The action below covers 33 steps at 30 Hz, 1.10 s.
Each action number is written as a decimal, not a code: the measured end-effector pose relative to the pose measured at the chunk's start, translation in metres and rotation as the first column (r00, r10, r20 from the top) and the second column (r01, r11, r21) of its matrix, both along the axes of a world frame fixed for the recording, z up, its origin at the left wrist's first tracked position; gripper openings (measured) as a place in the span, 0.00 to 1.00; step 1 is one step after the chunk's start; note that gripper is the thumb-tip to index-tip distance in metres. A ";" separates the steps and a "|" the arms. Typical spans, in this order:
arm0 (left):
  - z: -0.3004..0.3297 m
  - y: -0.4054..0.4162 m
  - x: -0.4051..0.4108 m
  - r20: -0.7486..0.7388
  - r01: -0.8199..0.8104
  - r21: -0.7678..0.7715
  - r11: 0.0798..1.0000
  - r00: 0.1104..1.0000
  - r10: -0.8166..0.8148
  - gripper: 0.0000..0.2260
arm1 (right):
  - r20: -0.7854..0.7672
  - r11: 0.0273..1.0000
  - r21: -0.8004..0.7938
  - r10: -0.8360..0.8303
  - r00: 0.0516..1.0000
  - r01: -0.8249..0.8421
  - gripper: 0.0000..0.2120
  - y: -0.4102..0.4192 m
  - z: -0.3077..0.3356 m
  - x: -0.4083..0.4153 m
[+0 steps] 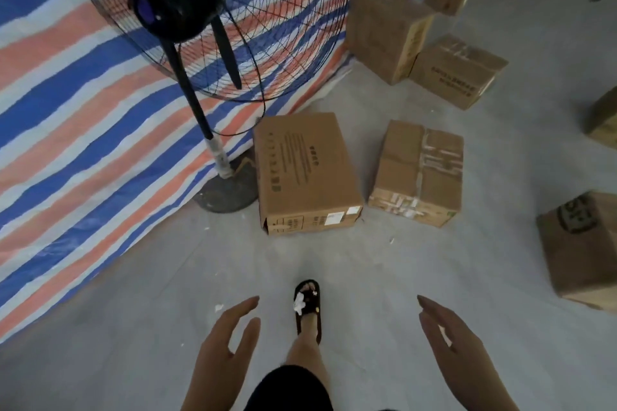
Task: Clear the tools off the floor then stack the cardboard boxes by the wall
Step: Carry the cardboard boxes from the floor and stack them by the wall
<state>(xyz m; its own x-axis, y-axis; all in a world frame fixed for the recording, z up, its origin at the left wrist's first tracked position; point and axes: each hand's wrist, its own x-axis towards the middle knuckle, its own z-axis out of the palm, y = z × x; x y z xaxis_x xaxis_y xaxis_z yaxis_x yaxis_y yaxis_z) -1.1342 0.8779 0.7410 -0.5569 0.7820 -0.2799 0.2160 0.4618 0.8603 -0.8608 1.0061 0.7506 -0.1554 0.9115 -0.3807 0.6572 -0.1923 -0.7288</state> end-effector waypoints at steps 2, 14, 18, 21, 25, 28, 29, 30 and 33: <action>-0.007 0.058 -0.024 -0.009 0.040 -0.064 0.997 0.999 -0.041 0.11 | 0.013 1.000 -0.008 -0.020 1.000 0.020 0.12 0.048 -0.007 -0.018; -0.134 0.319 -0.117 0.009 0.003 -0.409 0.913 1.000 0.001 0.15 | 0.061 0.976 -0.216 0.047 0.997 -0.033 0.19 0.316 -0.132 -0.100; -0.267 0.386 -0.144 -0.073 -0.245 -0.412 0.878 0.969 0.236 0.19 | 0.076 0.971 -0.235 0.063 0.995 -0.043 0.20 0.405 -0.269 -0.133; -0.378 0.408 -0.163 0.019 -0.492 -0.426 0.759 0.834 0.552 0.24 | 0.120 0.969 -0.246 0.057 0.991 -0.026 0.22 0.452 -0.384 -0.150; -0.493 0.411 -0.178 0.169 -0.642 -0.414 0.646 0.643 0.747 0.27 | 0.090 0.958 -0.257 -0.108 0.990 0.128 0.27 0.478 -0.505 -0.159; -0.545 0.412 -0.191 0.266 -0.670 -0.361 0.649 0.594 0.760 0.24 | -0.037 0.912 -0.335 -0.265 0.964 0.237 0.29 0.485 -0.559 -0.160; -0.557 0.413 -0.195 0.299 -0.685 -0.350 0.639 0.564 0.770 0.24 | -0.100 0.893 -0.377 -0.304 0.947 0.246 0.29 0.486 -0.573 -0.160; -0.566 0.413 -0.200 0.339 -0.698 -0.342 0.629 0.532 0.776 0.24 | -0.148 0.876 -0.418 -0.327 0.934 0.240 0.29 0.487 -0.585 -0.160; -0.577 0.414 -0.205 0.462 -0.691 -0.292 0.661 0.503 0.731 0.24 | -0.234 0.844 -0.486 -0.378 0.896 0.229 0.31 0.490 -0.606 -0.161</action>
<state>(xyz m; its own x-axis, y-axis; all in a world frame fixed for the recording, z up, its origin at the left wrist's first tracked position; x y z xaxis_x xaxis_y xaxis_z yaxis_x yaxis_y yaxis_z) -1.3388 1.2921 0.1636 -0.6760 0.1581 -0.7198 -0.6564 0.3148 0.6856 -1.0216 1.4962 0.1451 -0.0759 0.6824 -0.7271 0.2669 -0.6886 -0.6742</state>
